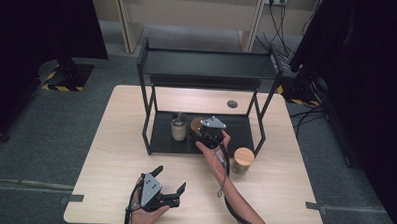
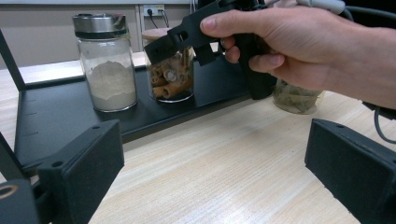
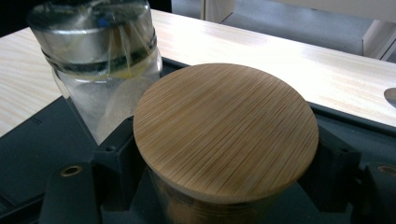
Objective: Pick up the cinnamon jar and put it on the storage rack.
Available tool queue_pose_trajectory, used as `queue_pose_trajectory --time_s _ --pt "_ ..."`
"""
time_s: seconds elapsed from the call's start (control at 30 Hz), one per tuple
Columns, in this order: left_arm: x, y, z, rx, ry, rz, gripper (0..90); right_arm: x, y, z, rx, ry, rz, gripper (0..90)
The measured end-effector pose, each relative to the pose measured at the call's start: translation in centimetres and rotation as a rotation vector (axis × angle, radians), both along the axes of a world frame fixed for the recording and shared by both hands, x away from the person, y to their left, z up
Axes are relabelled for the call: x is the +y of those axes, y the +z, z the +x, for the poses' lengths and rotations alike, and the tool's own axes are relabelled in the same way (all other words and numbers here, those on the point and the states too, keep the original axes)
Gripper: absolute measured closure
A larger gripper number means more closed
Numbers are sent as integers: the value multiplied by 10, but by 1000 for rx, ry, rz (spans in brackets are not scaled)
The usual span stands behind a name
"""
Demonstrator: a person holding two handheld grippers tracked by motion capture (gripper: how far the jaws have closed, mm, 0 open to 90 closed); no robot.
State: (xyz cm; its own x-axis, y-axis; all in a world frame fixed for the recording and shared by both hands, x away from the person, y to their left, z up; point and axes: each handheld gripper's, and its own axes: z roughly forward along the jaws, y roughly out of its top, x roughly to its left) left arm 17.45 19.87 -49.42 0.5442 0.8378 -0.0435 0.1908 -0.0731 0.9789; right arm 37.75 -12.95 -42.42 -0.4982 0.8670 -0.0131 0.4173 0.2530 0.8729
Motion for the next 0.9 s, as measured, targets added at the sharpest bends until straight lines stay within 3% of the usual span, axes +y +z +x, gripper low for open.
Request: queue_pose_trajectory --time_s 0.27,0.6,0.9 --pt "0 0 0 1 0 0 37 0 0 2 3 -4 3 249" --pt "0 0 0 1 1 -1 37 5 14 -10 -11 -41 -14 54" --pt "0 0 0 3 4 -4 37 -4 22 -22 -28 -22 20 45"
